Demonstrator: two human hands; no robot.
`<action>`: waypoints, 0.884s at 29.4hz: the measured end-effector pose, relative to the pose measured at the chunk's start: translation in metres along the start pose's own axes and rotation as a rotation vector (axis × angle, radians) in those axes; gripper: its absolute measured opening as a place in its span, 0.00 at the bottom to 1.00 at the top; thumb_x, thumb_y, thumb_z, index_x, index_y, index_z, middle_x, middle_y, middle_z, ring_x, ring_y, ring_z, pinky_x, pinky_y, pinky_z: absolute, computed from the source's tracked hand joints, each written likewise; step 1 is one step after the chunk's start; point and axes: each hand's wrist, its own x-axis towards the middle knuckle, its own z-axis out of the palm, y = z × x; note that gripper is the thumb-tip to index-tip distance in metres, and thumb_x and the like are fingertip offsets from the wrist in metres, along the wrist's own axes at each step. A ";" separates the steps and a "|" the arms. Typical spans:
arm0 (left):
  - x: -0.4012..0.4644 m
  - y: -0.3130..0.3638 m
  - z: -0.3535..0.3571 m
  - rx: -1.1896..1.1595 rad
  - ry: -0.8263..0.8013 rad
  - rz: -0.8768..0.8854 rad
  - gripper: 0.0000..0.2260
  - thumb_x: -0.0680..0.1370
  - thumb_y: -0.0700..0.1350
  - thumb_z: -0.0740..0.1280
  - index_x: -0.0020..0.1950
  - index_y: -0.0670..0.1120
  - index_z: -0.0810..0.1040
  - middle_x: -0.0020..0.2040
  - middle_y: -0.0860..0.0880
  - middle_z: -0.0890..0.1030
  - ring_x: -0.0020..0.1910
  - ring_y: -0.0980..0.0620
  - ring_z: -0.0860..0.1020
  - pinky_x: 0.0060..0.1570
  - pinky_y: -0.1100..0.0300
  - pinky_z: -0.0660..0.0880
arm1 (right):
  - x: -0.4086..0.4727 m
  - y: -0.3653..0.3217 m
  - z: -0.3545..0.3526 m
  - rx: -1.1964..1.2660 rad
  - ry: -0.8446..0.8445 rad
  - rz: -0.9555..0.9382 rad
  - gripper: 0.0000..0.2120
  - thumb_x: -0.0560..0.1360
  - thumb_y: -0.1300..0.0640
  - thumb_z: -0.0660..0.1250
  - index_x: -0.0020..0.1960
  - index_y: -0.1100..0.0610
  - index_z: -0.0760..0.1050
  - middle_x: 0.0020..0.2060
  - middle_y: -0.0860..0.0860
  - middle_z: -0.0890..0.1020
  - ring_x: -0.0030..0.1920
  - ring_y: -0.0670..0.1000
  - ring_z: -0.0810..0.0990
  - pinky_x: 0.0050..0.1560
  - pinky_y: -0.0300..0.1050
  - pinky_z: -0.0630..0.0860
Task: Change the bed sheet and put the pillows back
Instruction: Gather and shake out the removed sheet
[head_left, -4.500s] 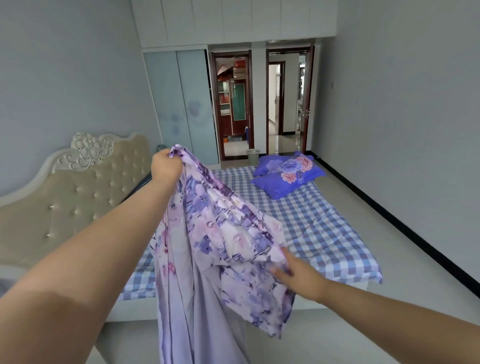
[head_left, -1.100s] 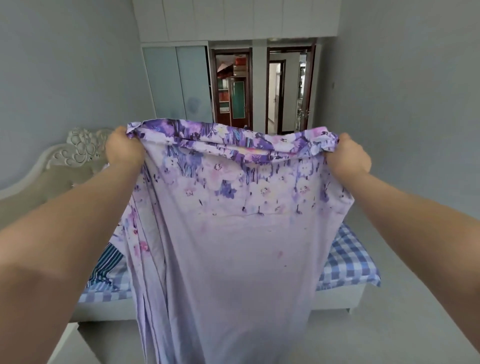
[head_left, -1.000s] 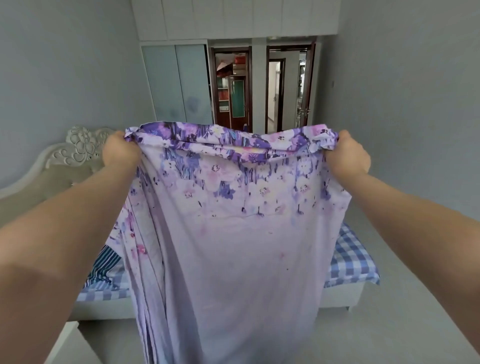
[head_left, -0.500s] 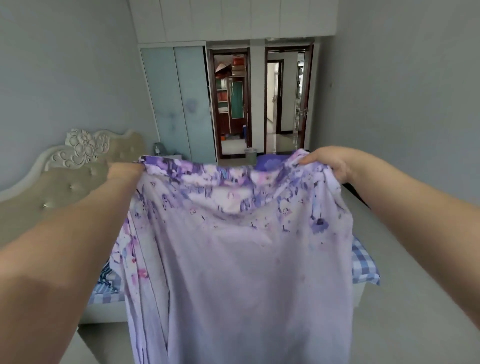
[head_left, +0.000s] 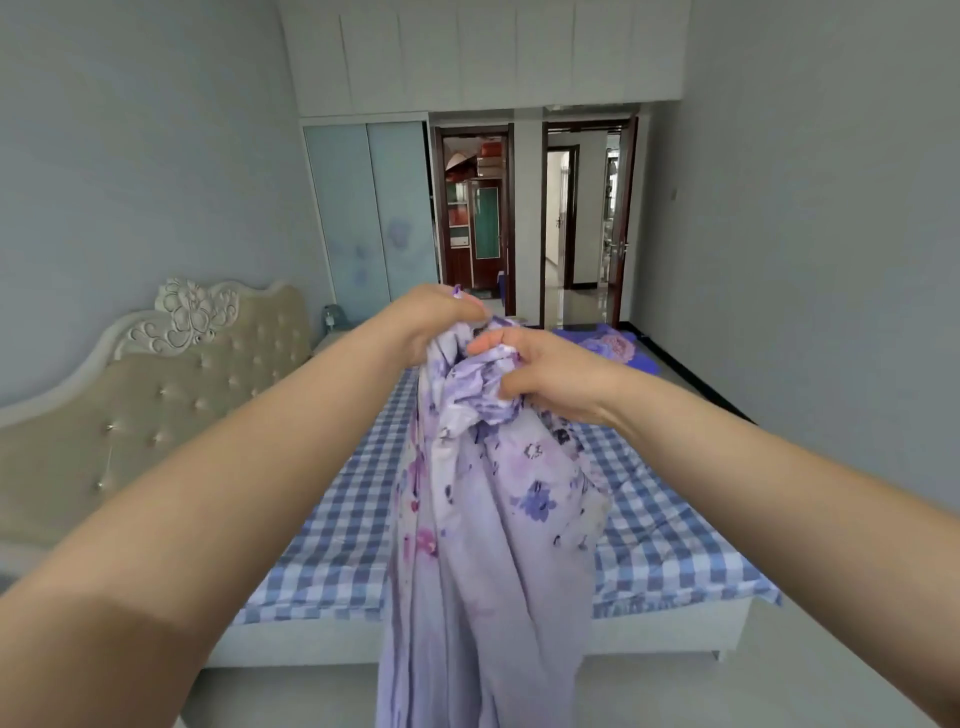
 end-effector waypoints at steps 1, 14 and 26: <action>-0.001 0.000 0.001 -0.038 0.007 0.002 0.08 0.74 0.46 0.72 0.45 0.43 0.77 0.39 0.47 0.79 0.40 0.51 0.78 0.42 0.60 0.75 | -0.003 0.001 -0.002 -0.146 -0.030 0.009 0.23 0.73 0.74 0.60 0.61 0.53 0.71 0.45 0.62 0.76 0.39 0.51 0.75 0.41 0.41 0.72; -0.015 0.002 0.017 -0.367 0.254 0.055 0.29 0.72 0.69 0.60 0.51 0.43 0.73 0.45 0.47 0.74 0.47 0.48 0.75 0.52 0.54 0.74 | -0.031 0.002 0.003 -1.022 -0.014 -0.158 0.35 0.71 0.72 0.54 0.67 0.39 0.57 0.28 0.51 0.67 0.28 0.52 0.67 0.27 0.46 0.60; -0.040 0.009 0.043 -0.357 0.110 -0.092 0.34 0.75 0.71 0.51 0.49 0.41 0.77 0.36 0.43 0.83 0.36 0.50 0.83 0.34 0.63 0.77 | -0.022 -0.005 0.008 -0.971 0.669 -0.449 0.16 0.74 0.46 0.68 0.39 0.59 0.76 0.42 0.51 0.68 0.46 0.54 0.69 0.41 0.45 0.64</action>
